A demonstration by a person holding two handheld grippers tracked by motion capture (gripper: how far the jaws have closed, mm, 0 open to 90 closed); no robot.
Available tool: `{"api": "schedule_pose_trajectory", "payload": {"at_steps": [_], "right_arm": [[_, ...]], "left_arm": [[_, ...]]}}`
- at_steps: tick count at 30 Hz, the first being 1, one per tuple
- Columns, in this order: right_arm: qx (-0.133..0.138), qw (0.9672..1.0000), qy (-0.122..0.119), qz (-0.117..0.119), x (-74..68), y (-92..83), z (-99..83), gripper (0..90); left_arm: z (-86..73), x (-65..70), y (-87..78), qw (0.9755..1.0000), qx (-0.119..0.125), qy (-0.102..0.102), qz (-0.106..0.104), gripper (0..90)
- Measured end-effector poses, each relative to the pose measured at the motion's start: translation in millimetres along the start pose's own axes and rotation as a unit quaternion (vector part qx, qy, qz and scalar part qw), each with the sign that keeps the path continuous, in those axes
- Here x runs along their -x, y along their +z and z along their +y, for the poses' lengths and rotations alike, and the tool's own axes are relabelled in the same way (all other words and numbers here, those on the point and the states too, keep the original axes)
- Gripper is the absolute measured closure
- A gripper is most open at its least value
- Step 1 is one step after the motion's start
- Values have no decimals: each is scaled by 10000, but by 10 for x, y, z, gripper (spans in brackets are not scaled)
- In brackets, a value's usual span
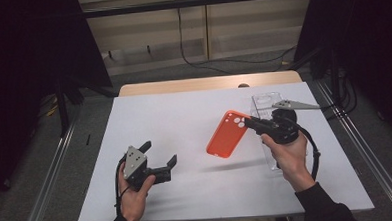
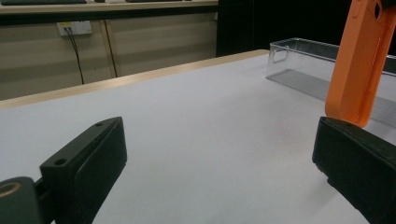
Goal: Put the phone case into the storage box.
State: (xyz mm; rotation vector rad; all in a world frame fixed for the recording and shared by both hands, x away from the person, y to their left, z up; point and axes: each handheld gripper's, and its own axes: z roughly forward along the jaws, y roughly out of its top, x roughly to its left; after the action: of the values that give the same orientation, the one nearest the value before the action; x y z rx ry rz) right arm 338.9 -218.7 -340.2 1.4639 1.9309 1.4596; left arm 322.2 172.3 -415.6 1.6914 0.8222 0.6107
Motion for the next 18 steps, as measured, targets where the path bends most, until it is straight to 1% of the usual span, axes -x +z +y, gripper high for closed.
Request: {"api": "schedule_pose_trajectory", "payload": {"at_steps": [3,4,6,7,8,9,11,12,14,17,18], "right_arm": [[36,10000,-15,-25,10,-15,10,828],[42,10000,-30,-33,12,-21,14,828],[62,10000,-37,-42,19,-32,21,828],[78,9999,-46,-53,23,-35,24,828],[78,9999,-47,-45,34,-46,33,828],[78,9999,-47,-45,34,-46,33,828],[94,9999,-66,-79,38,-56,40,828],[104,9999,-82,-96,44,-69,50,828],[112,9998,-81,-110,47,-75,54,828],[158,9996,-112,-195,58,-96,65,828],[173,9996,-114,-214,63,-102,68,828]], "left_arm": [[-8,-32,-31,10000,1,41,54,24],[-13,-40,-41,10000,34,15,74,22],[-19,-58,-63,9999,64,67,115,20],[-23,-65,-74,9999,71,57,133,20],[-26,-72,-86,9999,96,24,121,19],[-27,-80,-97,9999,118,32,93,19],[-23,-77,-115,9997,155,125,163,17],[-22,-78,-124,9996,160,127,179,17],[-27,-90,-141,9996,137,151,219,17],[-39,-111,-166,9994,113,201,248,17],[-40,-118,-175,9992,79,269,286,17]]}}
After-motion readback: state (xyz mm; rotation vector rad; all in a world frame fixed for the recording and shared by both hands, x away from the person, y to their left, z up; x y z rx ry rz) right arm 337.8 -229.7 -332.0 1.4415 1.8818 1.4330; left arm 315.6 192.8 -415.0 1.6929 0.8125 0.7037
